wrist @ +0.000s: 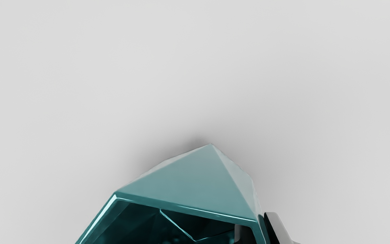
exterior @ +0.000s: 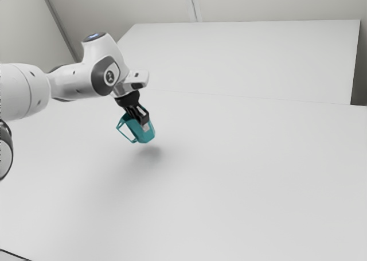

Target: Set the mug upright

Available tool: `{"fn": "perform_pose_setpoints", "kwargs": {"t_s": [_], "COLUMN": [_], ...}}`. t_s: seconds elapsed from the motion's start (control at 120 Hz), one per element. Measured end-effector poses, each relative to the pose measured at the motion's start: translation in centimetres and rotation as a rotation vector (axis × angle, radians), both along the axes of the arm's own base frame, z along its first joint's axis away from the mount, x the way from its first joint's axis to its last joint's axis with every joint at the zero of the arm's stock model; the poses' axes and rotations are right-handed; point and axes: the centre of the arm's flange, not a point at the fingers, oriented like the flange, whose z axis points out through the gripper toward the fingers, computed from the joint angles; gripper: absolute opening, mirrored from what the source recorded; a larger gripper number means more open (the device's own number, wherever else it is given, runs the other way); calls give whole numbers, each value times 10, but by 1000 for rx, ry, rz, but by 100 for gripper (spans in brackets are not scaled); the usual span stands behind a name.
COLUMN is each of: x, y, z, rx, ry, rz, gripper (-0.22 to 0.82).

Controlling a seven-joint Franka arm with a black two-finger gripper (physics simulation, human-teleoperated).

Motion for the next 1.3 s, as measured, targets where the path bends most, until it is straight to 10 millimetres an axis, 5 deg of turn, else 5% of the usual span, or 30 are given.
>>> {"fn": "perform_pose_setpoints", "kwargs": {"t_s": [0.608,1.3], "x": [12,16], "y": [-10,-14], "z": [-44,-64], "rx": [20,23], "ry": [33,37], "rz": [51,72], "gripper": [-15,-13]}}
